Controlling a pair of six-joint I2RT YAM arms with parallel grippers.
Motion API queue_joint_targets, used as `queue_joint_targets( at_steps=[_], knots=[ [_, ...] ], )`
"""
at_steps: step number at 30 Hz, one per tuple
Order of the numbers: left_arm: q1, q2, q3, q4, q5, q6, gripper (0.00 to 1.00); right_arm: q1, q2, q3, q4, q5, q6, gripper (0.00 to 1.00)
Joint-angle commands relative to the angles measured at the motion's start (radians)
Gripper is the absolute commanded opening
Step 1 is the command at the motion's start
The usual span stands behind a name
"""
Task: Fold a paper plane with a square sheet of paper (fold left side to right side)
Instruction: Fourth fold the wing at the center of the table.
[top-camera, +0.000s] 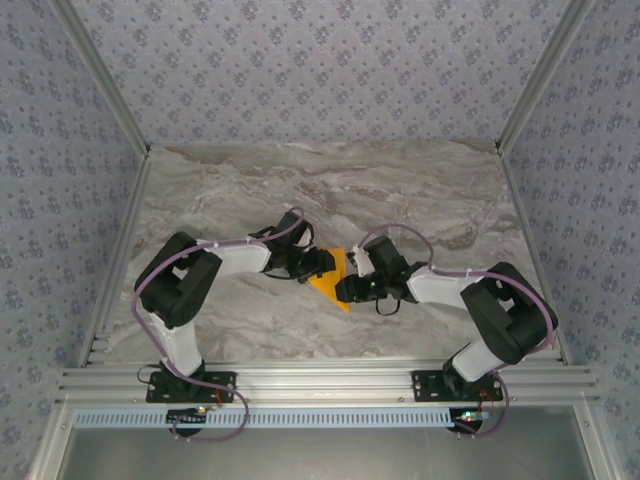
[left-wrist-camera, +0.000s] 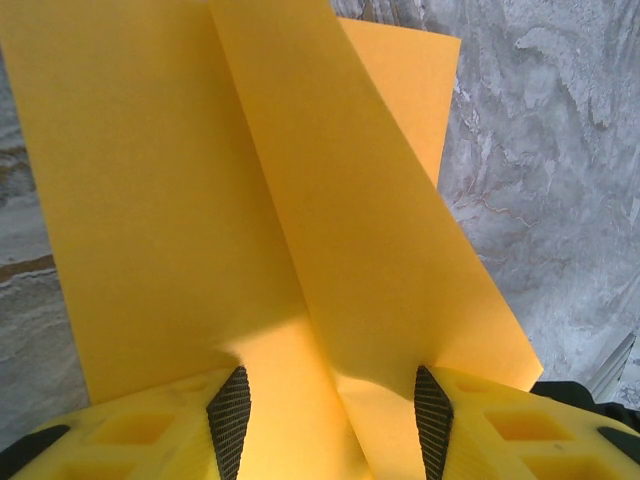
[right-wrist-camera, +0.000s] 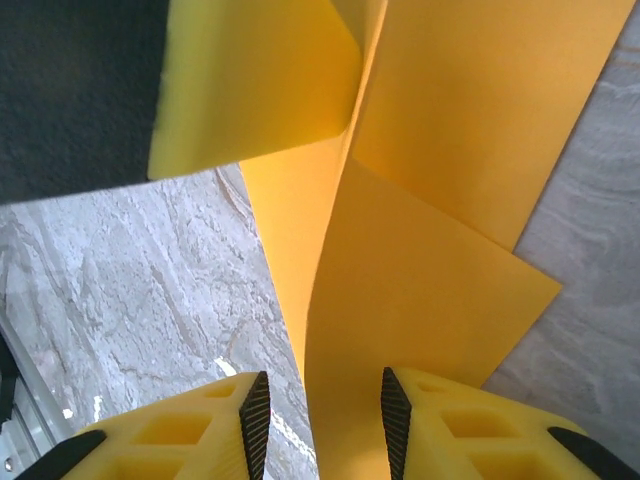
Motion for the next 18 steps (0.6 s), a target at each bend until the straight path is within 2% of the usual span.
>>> queue_joint_targets(
  at_steps=[1,4,12,18],
  knots=[
    [-0.009,0.003,0.007,-0.024,-0.009,0.014,0.50,0.009,0.015,0.027,-0.033,0.028,-0.017,0.38],
    [-0.008,0.002,0.007,-0.026,-0.009,0.015,0.50,0.011,0.017,0.037,-0.032,0.023,-0.021,0.36],
    [-0.009,-0.001,0.001,-0.026,-0.010,0.015,0.50,-0.001,0.063,0.076,-0.031,-0.002,-0.067,0.19],
    [-0.009,-0.004,-0.004,-0.027,-0.012,0.015,0.50,-0.010,0.080,0.078,-0.013,-0.048,-0.078,0.10]
  ],
)
